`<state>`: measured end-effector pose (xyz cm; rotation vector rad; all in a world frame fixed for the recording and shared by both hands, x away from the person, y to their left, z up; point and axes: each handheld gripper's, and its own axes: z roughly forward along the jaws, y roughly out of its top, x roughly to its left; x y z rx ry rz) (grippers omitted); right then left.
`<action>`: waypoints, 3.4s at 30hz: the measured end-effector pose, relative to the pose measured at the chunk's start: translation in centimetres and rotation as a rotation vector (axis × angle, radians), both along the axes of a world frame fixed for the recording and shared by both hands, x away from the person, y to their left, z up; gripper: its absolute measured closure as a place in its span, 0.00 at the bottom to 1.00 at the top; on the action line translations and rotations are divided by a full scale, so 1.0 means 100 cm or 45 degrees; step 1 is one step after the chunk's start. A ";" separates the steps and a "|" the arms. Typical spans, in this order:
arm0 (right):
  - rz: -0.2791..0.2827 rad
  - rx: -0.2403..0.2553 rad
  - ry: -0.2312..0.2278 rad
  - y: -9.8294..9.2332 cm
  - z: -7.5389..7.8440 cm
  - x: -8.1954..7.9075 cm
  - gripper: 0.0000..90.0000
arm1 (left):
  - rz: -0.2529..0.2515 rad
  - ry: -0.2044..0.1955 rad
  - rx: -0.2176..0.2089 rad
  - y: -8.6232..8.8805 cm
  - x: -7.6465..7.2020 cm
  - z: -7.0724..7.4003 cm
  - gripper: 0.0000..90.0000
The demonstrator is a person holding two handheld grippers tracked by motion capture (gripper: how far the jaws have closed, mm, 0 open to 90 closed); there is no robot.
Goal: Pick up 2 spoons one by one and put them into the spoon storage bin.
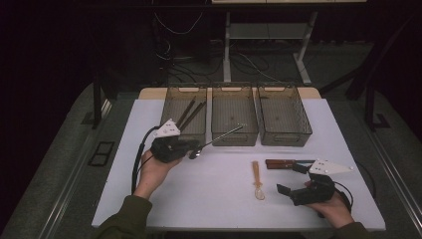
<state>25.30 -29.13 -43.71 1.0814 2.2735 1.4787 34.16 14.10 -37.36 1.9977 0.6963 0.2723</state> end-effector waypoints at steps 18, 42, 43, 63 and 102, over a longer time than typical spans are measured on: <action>0.000 0.009 -0.001 -0.001 0.001 -0.001 0.01 | 0.108 -0.015 0.005 -0.038 0.043 0.012 0.98; 0.011 0.020 -0.013 -0.002 0.003 -0.001 0.01 | 0.292 0.020 0.171 -0.098 0.100 0.015 0.98; 0.010 0.020 -0.013 -0.003 0.003 -0.001 0.01 | 0.302 0.030 0.185 -0.100 0.102 0.012 0.98; 0.016 0.019 -0.018 -0.002 0.003 -0.002 0.01 | 0.233 0.038 0.159 -0.096 0.103 0.004 0.53; 0.007 0.012 -0.005 -0.001 0.002 -0.002 0.01 | -0.006 -0.060 0.036 -0.011 -0.020 -0.021 0.11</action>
